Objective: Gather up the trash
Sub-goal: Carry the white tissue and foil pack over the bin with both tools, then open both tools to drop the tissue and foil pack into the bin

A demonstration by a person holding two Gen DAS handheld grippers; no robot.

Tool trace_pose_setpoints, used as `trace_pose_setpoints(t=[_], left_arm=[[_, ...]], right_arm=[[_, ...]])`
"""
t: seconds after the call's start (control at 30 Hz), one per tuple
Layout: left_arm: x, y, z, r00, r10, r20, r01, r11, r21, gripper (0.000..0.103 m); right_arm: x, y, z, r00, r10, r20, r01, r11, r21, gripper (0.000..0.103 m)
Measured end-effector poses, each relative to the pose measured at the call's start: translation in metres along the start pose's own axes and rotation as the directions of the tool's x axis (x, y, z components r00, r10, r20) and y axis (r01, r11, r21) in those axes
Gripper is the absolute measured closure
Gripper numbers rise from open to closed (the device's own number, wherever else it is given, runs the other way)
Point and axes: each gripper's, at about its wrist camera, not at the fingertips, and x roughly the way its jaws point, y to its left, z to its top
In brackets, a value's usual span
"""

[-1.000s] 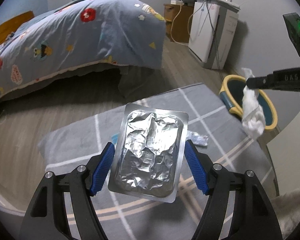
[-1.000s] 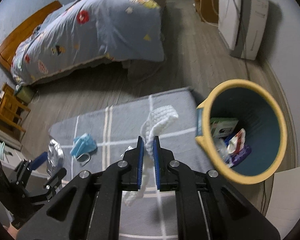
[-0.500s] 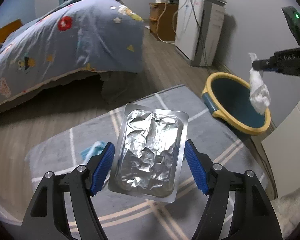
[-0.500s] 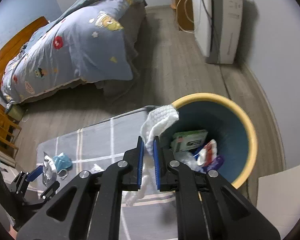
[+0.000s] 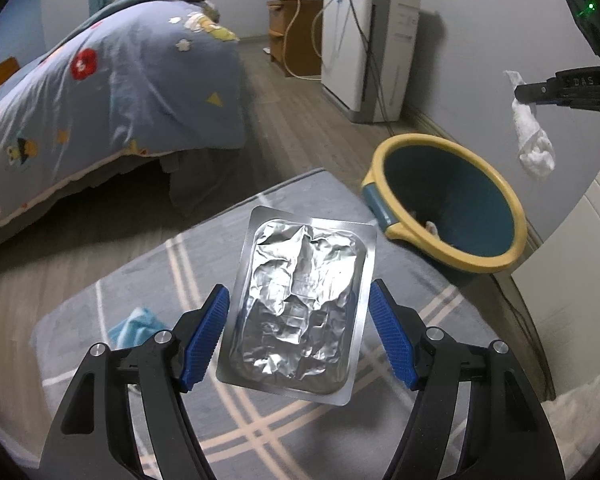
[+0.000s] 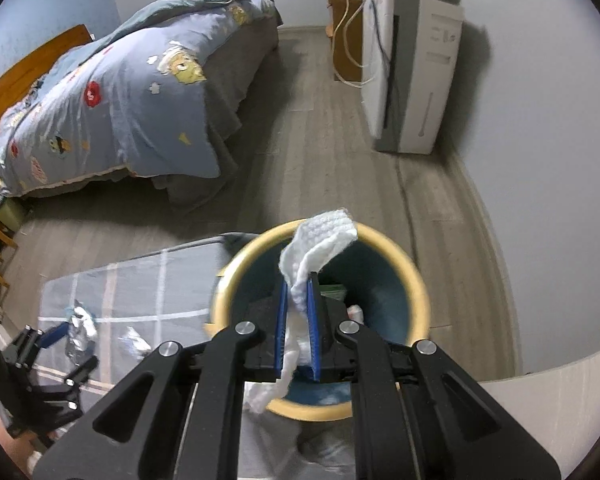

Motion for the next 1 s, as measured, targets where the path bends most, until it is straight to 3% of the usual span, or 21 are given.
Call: trace_pose_setpoints(t=[0.27, 0.5, 0.77, 1.0], left_arm=[[0.004, -0.038, 0.016, 1.0, -0.017, 0.018, 0.016, 0.997, 0.081, 0.031], [0.03, -0.09, 0.045, 0.992, -0.123, -0.003, 0.123, 0.986, 0.114, 0.031], [0.084, -0.136, 0.069, 0.986, -0.152, -0.071, 0.162, 0.971, 0.174, 0.031], [0.1, -0.15, 0.077, 0.984, -0.168, -0.058, 0.176, 0.967, 0.186, 0.027]], right_arm=[[0.031, -0.031, -0.003, 0.994, -0.09, -0.054, 0.089, 0.996, -0.024, 0.094], [0.072, -0.036, -0.01, 0.981, -0.143, -0.133, 0.139, 0.99, -0.039, 0.094], [0.096, -0.051, -0.02, 0.971, -0.143, -0.191, 0.147, 0.989, 0.009, 0.094], [0.105, -0.064, -0.022, 0.973, -0.113, -0.202, 0.129, 0.989, 0.07, 0.091]])
